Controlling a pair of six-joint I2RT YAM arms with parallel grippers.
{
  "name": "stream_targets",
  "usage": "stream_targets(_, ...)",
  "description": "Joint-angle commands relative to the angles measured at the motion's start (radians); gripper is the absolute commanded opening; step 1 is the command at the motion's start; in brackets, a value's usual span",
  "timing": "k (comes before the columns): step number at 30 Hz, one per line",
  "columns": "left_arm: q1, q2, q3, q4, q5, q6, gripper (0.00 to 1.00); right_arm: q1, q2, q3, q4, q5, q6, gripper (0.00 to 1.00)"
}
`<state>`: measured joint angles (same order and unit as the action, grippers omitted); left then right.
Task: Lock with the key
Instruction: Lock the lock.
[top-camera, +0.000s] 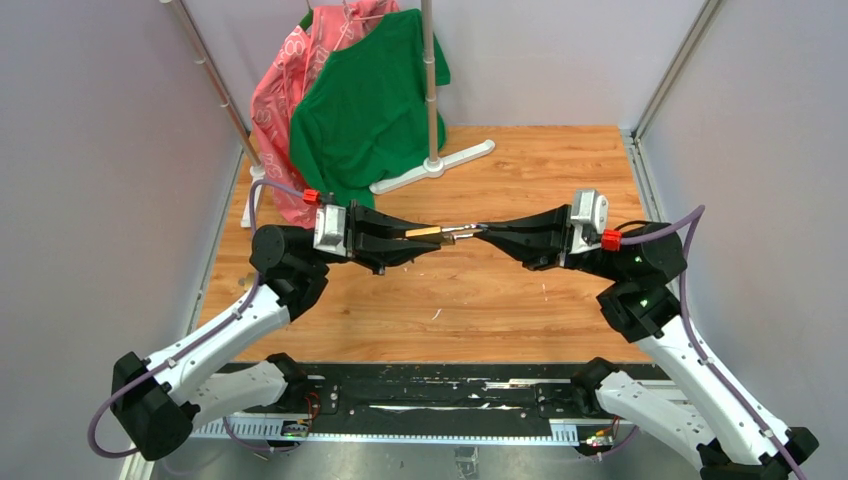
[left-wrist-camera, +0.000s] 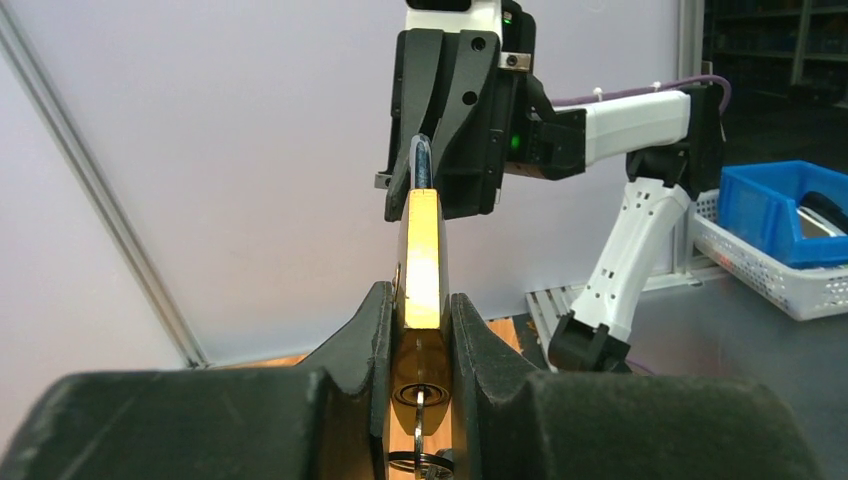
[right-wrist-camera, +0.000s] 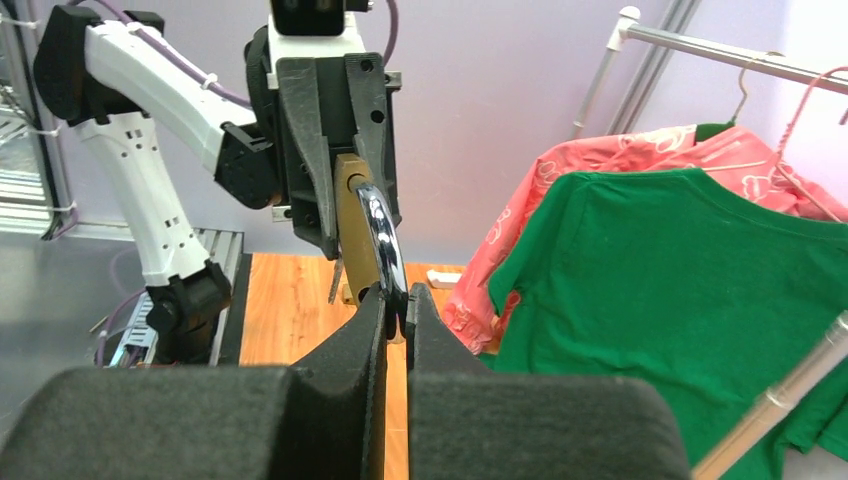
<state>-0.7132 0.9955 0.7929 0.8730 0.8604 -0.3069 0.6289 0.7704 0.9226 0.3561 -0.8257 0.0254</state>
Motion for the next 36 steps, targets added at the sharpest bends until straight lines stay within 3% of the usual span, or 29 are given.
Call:
stream_targets(1,-0.085,0.041,0.072,0.116,-0.011,0.009,0.00,0.055,0.100,-0.082,-0.231,-0.033,0.042,0.00)
stream_targets(9,-0.072,0.000,0.072,-0.085,0.026,0.267,0.00,0.026,0.100,-0.004,-0.348,-0.100,0.049,0.00)
stream_targets(14,-0.072,-0.003,0.071,-0.112,0.040,0.298,0.00,0.026,0.104,0.023,-0.409,-0.074,0.035,0.00)
stream_targets(20,-0.072,0.026,0.073,0.020,0.002,0.076,0.00,0.045,0.086,-0.050,-0.273,-0.020,0.045,0.00)
stream_targets(23,-0.091,0.076,0.096,0.088,-0.049,-0.106,0.00,0.063,0.099,-0.161,0.018,-0.029,0.161,0.00)
stream_targets(25,-0.120,0.094,0.111,0.127,-0.084,-0.146,0.00,0.066,0.127,-0.211,0.144,-0.051,0.210,0.00)
stream_targets(32,-0.133,0.131,0.182,0.219,-0.103,-0.283,0.00,0.063,0.154,-0.221,0.069,-0.091,0.128,0.00)
stream_targets(36,-0.136,0.133,0.203,0.223,-0.149,-0.326,0.00,0.035,0.204,-0.270,0.202,-0.135,0.214,0.00)
